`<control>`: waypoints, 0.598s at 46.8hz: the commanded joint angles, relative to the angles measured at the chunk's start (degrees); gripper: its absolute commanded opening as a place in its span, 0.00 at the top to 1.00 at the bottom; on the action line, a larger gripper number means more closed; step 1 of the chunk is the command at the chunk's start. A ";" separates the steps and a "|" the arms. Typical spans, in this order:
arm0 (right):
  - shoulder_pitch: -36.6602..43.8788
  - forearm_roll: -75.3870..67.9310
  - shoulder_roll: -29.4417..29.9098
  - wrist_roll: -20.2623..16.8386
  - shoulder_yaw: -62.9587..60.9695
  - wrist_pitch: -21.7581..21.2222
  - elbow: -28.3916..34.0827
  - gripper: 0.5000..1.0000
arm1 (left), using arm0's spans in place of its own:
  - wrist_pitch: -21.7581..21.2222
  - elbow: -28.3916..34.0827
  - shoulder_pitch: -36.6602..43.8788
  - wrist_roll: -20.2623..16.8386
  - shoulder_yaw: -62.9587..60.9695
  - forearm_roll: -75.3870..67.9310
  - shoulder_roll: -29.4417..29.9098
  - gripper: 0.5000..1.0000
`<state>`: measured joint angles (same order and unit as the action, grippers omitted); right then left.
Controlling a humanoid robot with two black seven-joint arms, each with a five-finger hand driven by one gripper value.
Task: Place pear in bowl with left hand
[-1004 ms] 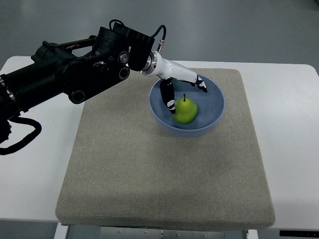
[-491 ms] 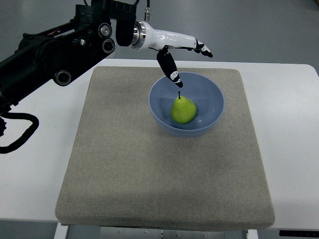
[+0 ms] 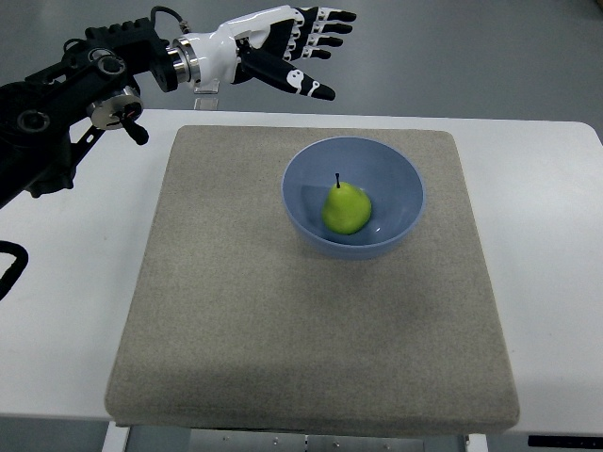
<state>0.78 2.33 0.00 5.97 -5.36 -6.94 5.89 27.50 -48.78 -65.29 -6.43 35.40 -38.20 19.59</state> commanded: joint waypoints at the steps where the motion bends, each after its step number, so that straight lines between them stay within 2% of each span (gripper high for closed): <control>1: 0.01 -0.05 0.00 0.00 0.00 0.00 0.00 0.15 | -0.07 0.18 1.21 0.02 0.37 3.30 0.54 0.01; 12: 0.01 0.04 0.00 0.00 0.00 0.00 0.00 0.15 | 0.10 6.06 5.69 0.02 5.64 15.95 1.51 0.01; 28: 0.01 0.04 0.00 0.00 0.00 0.00 0.00 0.15 | 1.51 13.27 11.67 0.10 5.73 33.71 2.39 0.01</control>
<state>0.79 2.33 0.00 5.97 -5.36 -6.94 5.89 28.55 -36.23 -54.73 -6.33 41.15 -6.29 21.98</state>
